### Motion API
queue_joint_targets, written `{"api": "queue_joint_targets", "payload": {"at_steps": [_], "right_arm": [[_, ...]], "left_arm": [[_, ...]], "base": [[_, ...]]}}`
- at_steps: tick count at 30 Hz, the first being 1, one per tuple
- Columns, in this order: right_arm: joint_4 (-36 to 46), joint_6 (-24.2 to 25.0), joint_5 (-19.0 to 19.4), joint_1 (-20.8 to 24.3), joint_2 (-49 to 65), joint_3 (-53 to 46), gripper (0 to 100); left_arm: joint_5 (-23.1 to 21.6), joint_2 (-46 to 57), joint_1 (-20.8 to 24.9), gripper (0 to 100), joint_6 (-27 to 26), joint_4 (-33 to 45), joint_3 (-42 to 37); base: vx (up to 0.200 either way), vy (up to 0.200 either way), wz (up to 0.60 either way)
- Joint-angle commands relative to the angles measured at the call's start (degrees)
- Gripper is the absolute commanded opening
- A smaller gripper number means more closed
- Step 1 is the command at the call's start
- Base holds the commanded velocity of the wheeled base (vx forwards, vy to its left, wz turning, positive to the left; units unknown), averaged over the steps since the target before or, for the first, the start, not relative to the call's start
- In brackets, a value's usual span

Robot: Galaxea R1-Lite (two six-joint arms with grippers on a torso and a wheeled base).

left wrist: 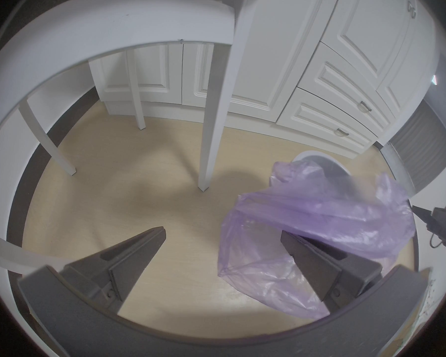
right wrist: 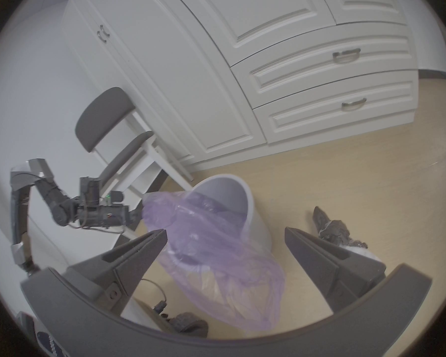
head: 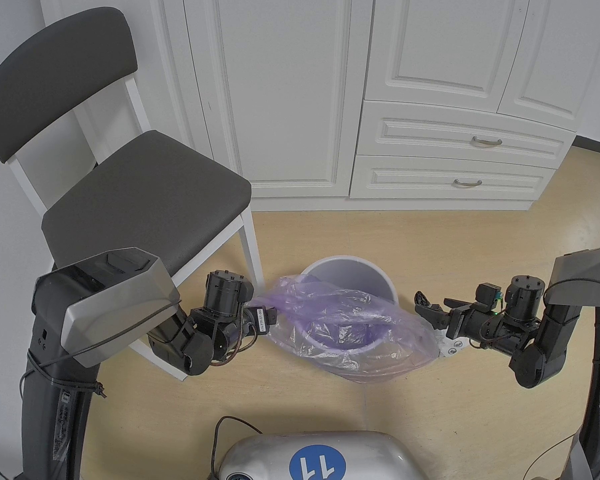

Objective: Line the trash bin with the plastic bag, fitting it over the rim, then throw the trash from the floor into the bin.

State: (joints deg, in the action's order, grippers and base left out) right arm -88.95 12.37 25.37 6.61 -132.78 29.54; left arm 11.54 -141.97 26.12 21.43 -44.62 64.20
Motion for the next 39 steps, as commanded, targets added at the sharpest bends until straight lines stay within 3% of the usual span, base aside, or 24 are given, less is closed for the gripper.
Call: {"api": "queue_joint_targets", "payload": {"at_steps": [1, 7, 10, 13, 20, 24, 26, 30, 35, 39], "right_arm": [[-1.0, 0.2, -2.3, 3.2, -0.1, 1.5, 100], [-1.0, -0.5, -2.3, 3.9, 0.7, 1.0, 100], [-1.0, -1.4, -2.3, 3.9, 0.0, 1.4, 100], [-1.0, -1.7, -2.4, 4.0, -0.2, 1.7, 100], [-1.0, -5.1, -5.0, 4.2, -0.6, 2.3, 100], [-1.0, -9.5, -17.1, 6.9, -2.9, 5.4, 100], [-1.0, -10.3, -21.1, 8.5, -2.9, 5.5, 100], [-1.0, -10.4, -21.9, 9.9, -1.8, 5.0, 100], [-1.0, -15.0, -22.6, 10.8, 0.5, 2.0, 100], [-1.0, -18.1, -22.6, 13.1, 1.9, -0.7, 100]], "left_arm": [[-1.9, 3.7, 0.1, 100, -0.8, -1.3, -3.7], [-7.3, 8.2, -0.5, 100, -5.7, -4.0, -11.1], [-16.8, 10.8, -2.0, 100, -6.8, -8.7, -16.9], [-21.2, 12.1, -3.5, 100, -8.4, -12.5, -20.0], [-21.5, 14.3, -4.1, 100, -9.6, -13.6, -21.6], [-21.2, 15.1, -3.5, 100, -10.5, -13.7, -22.2], [-21.2, 15.5, -3.4, 100, -11.3, -13.7, -22.5], [-21.1, 16.4, -2.7, 100, -12.2, -14.0, -23.5], [-10.5, 16.1, 2.4, 100, -12.9, -18.2, -23.8], [-7.3, 16.7, 4.8, 100, -15.5, -19.5, -24.8]], "base": [[0.0, 0.0, 0.0], [0.0, 0.0, 0.0], [0.0, 0.0, 0.0], [0.0, 0.0, 0.0], [0.0, 0.0, 0.0], [0.0, 0.0, 0.0], [0.0, 0.0, 0.0], [0.0, 0.0, 0.0], [0.0, 0.0, 0.0], [0.0, 0.0, 0.0]]}}
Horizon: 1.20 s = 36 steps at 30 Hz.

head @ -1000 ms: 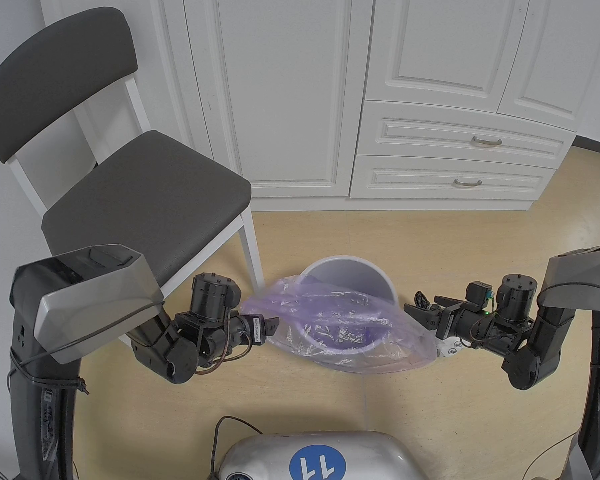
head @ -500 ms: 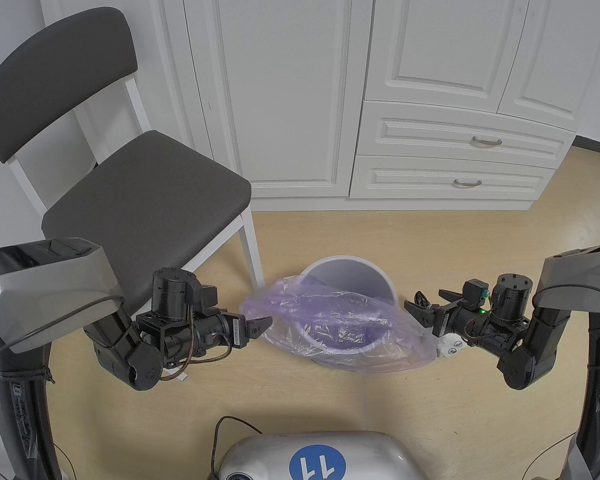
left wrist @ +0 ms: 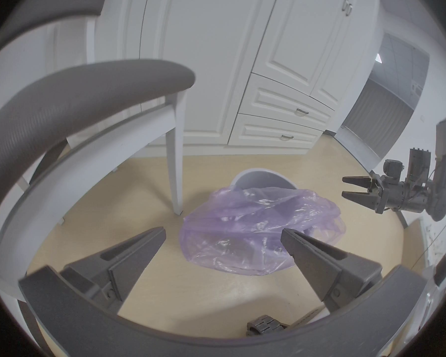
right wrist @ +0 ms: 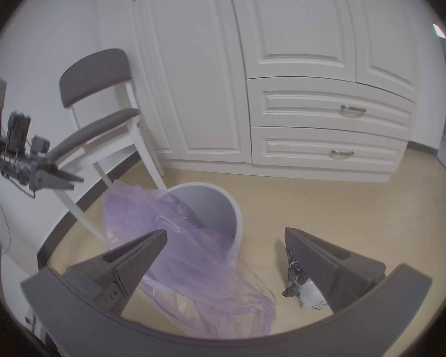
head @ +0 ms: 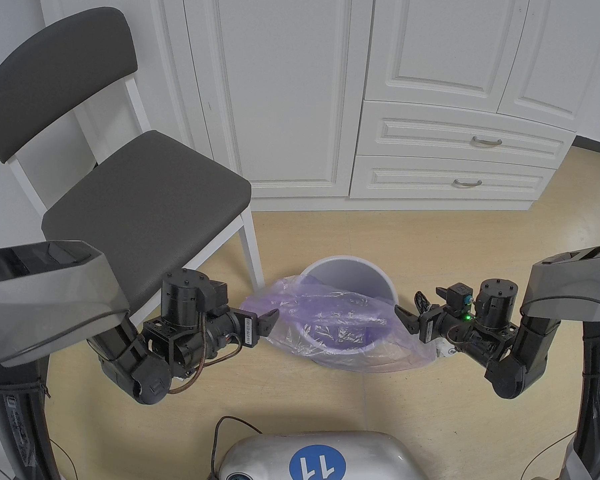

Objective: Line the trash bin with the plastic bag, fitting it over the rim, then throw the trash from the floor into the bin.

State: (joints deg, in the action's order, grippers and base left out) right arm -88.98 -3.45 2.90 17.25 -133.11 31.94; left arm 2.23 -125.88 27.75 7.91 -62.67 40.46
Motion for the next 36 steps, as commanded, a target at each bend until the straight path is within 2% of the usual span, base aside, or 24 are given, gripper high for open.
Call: {"api": "queue_joint_targets", "payload": {"at_steps": [1, 6, 9, 14, 15, 17, 18, 25, 32, 33, 36], "right_arm": [[-1.0, -2.4, -0.2, 3.3, 2.9, -4.1, 100], [-1.0, -2.8, -0.2, 6.2, 3.8, -7.4, 100], [-1.0, -5.2, -0.3, 6.3, 1.3, -7.3, 100], [-1.0, -6.5, -3.1, 6.0, -4.3, -4.0, 100], [-1.0, -6.3, -4.9, 5.7, -7.3, -0.9, 100], [-1.0, -6.2, -5.2, 5.7, -7.6, -0.5, 100], [-1.0, -5.6, -6.0, 5.3, -9.4, 1.3, 100], [-1.0, -1.2, -6.3, 5.0, -10.6, 4.7, 100], [-1.0, -0.7, -6.6, 5.0, -13.8, 7.8, 100], [-1.0, -0.7, -7.1, 4.9, -14.4, 8.6, 0], [-1.0, 0.5, -7.8, 5.0, -14.6, 9.0, 0]], "left_arm": [[2.1, 0.8, 3.5, 100, -2.9, -2.1, -1.6], [2.2, 0.9, 3.9, 100, -5.5, -6.8, -4.0], [2.2, 1.0, 4.1, 100, -6.2, -8.6, -4.6], [2.2, 1.3, 4.0, 100, -6.2, -8.8, -4.6], [2.3, 1.3, 4.0, 100, -6.2, -8.8, -4.6], [2.3, 1.3, 4.0, 100, -6.2, -8.8, -4.5], [4.1, 1.3, 4.1, 100, -6.3, -8.8, -4.2], [5.3, 1.4, 4.2, 100, -6.3, -8.9, -4.0], [5.3, 2.7, 4.0, 100, -6.4, -8.8, -3.9], [5.3, 2.7, 3.9, 100, -6.4, -8.8, -3.9], [5.4, 2.7, 4.0, 100, -6.4, -8.8, -3.9]], "base": [[0.0, 0.0, 0.0], [0.0, 0.0, 0.0], [0.0, 0.0, 0.0], [0.0, 0.0, 0.0], [0.0, 0.0, 0.0], [0.0, 0.0, 0.0], [0.0, 0.0, 0.0], [0.0, 0.0, 0.0], [0.0, 0.0, 0.0], [0.0, 0.0, 0.0], [0.0, 0.0, 0.0]]}}
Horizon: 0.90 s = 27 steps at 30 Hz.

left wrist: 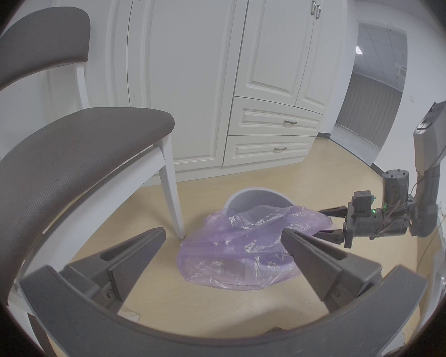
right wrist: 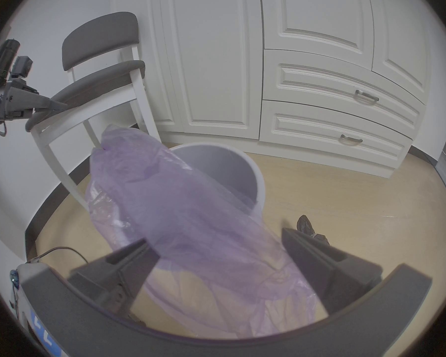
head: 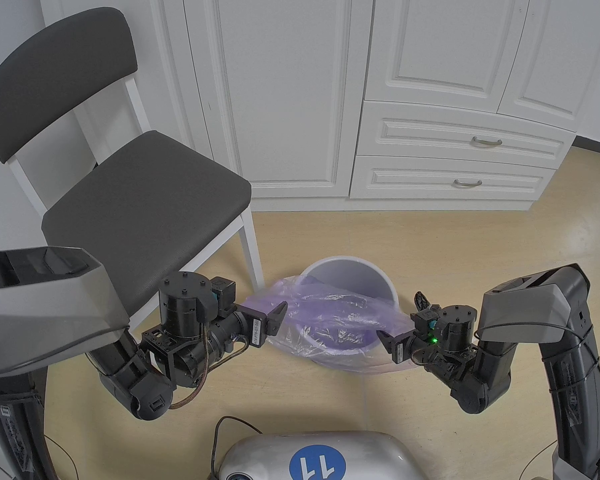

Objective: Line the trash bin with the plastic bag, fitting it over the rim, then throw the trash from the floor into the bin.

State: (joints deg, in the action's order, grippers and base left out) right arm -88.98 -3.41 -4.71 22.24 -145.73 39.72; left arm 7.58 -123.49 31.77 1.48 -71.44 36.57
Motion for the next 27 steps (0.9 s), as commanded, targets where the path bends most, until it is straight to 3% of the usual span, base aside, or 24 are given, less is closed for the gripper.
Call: {"api": "queue_joint_targets", "payload": {"at_steps": [1, 15, 19, 27], "right_arm": [[-1.0, 0.7, -0.3, 0.0, -2.0, 1.2, 0], [-1.0, 4.2, -1.4, 0.4, -1.0, 4.5, 0], [-1.0, 4.4, -5.8, 0.4, -1.7, 8.5, 0], [3.2, 6.7, -7.2, 0.4, -0.3, 13.8, 0]], "left_arm": [[0.1, 0.4, 0.0, 100, 0.0, 0.0, 0.0], [0.1, 1.0, -0.1, 100, 0.1, 0.0, 0.1], [0.1, 1.0, 0.0, 100, 0.1, -0.1, 0.1], [0.1, 2.6, 0.0, 100, 0.1, -0.1, 0.2]], "base": [[0.0, 0.0, 0.0], [0.0, 0.0, 0.0], [0.0, 0.0, 0.0], [0.0, 0.0, 0.0]]}}
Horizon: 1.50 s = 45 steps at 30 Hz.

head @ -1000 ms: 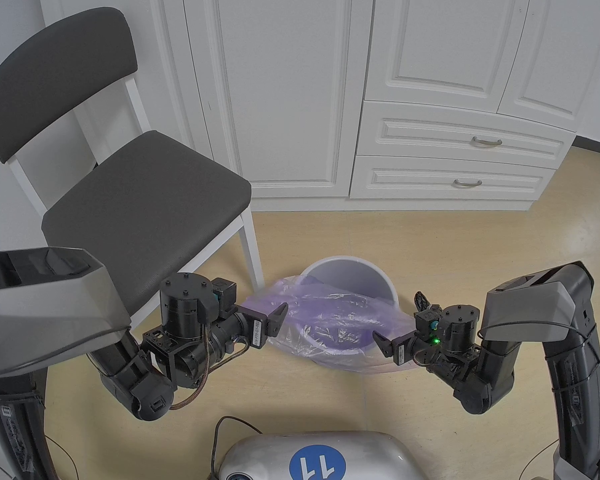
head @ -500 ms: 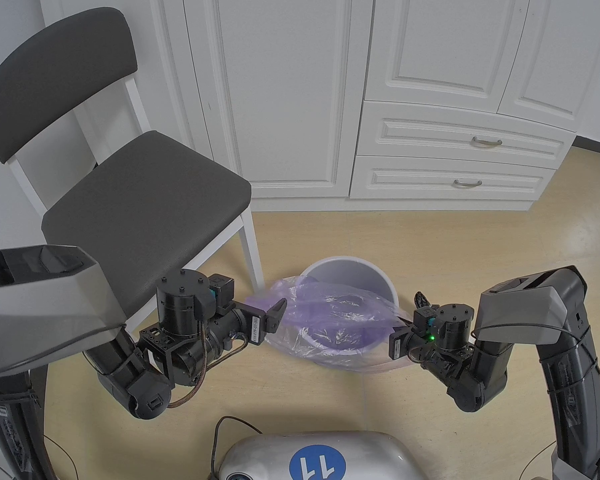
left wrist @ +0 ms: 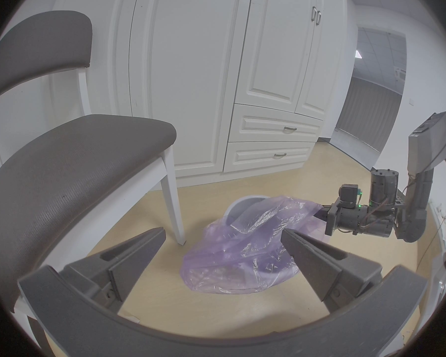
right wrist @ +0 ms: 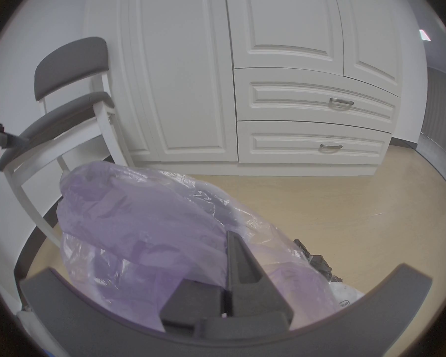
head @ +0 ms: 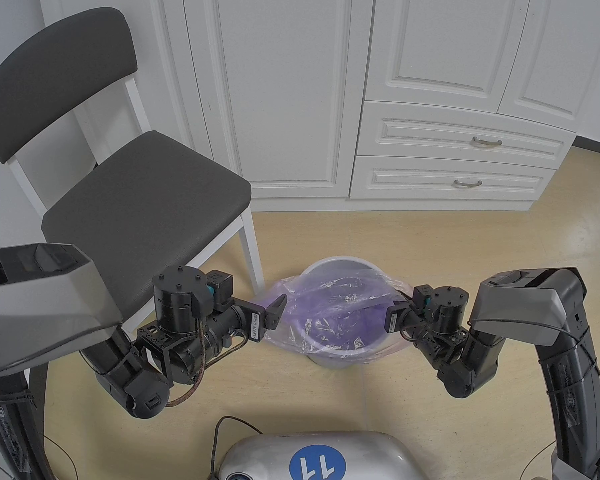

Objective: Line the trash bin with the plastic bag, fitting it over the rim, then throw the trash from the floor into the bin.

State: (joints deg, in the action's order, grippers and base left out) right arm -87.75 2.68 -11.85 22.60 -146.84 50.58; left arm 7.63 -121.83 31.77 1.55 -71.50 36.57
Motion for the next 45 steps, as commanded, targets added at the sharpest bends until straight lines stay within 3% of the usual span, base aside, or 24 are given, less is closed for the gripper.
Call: {"api": "queue_joint_targets", "payload": {"at_steps": [1, 15, 34, 45], "right_arm": [[3.5, 0.9, 0.0, 0.0, 1.1, 4.0, 0], [23.4, 11.2, 0.0, -1.0, 0.9, 21.2, 0], [25.1, 16.8, -1.7, -1.7, -4.3, 31.4, 0], [31.9, 23.4, -9.7, -1.5, -11.8, 48.2, 0]], "left_arm": [[0.0, 1.0, 0.0, 100, 0.0, 0.0, 0.2], [0.0, 1.8, 0.1, 100, 0.0, 0.0, 0.1], [0.0, 1.3, 0.3, 100, 0.0, 0.0, 0.3], [0.1, 0.4, 0.3, 100, -0.1, 0.0, 0.7]], "base": [[0.0, 0.0, 0.0], [0.0, 0.0, 0.0], [0.0, 0.0, 0.0], [0.0, 0.0, 0.0]]}}
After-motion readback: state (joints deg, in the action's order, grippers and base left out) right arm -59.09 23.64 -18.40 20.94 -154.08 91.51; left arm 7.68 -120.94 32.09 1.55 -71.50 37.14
